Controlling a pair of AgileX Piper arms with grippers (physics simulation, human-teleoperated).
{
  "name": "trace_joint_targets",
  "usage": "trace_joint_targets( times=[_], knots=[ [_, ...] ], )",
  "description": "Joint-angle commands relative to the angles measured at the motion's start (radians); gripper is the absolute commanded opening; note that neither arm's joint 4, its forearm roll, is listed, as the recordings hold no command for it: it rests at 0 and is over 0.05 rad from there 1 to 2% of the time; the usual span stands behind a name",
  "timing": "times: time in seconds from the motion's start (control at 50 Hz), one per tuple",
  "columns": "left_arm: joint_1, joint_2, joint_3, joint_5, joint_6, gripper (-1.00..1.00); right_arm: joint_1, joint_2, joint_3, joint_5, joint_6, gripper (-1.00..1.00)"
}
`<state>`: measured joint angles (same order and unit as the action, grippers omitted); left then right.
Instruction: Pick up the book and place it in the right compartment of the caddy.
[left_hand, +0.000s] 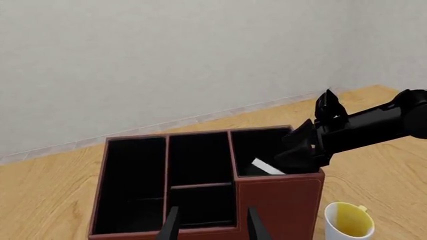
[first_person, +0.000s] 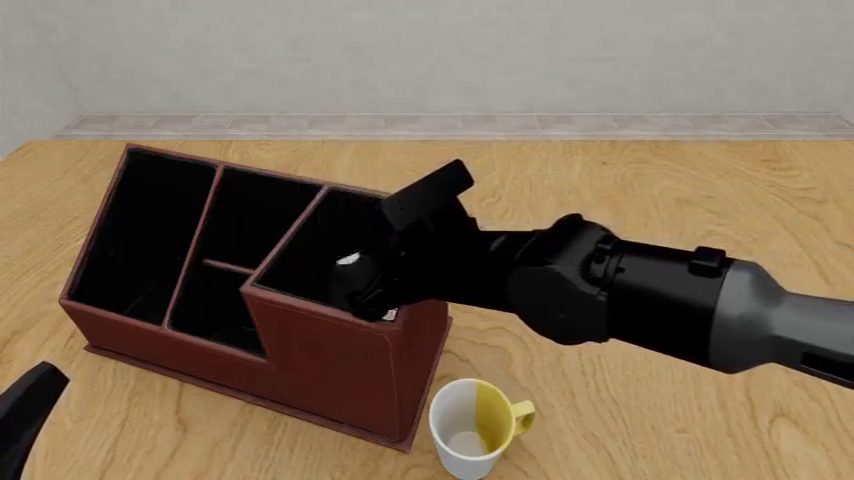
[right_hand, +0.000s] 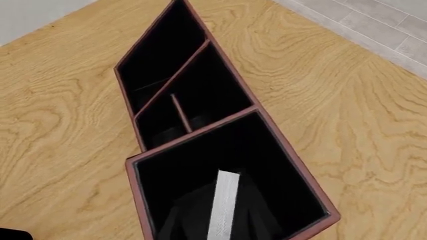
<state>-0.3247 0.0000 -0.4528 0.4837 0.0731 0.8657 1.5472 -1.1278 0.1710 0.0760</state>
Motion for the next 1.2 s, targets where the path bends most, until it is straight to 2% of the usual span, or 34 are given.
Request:
trace_joint_targets(
  times=[0.02,0.44,0.68,0.92,1.08,1.2],
  knots=[
    [0.021,0.0,0.015,-0.024,-0.014,1.0,0.012,0.001,-0.004,0.024,-0.028,1.0],
    [0.02,0.0,0.018,-0.029,-0.014,1.0,0.011,-0.004,-0.013,0.033,-0.029,1.0],
    [0.018,0.0,0.02,-0.034,-0.018,1.0,-0.007,-0.043,-0.088,0.104,-0.053,1.0],
    [0.005,0.0,0.028,-0.043,-0.019,1.0,-0.029,-0.127,-0.143,0.176,-0.065,1.0],
    [-0.008,0.0,0.039,-0.051,-0.019,1.0,-0.044,-0.191,-0.136,0.198,-0.061,1.0],
    [-0.019,0.0,0.052,-0.06,-0.018,1.0,-0.047,-0.267,-0.083,0.193,-0.039,1.0]
  ],
)
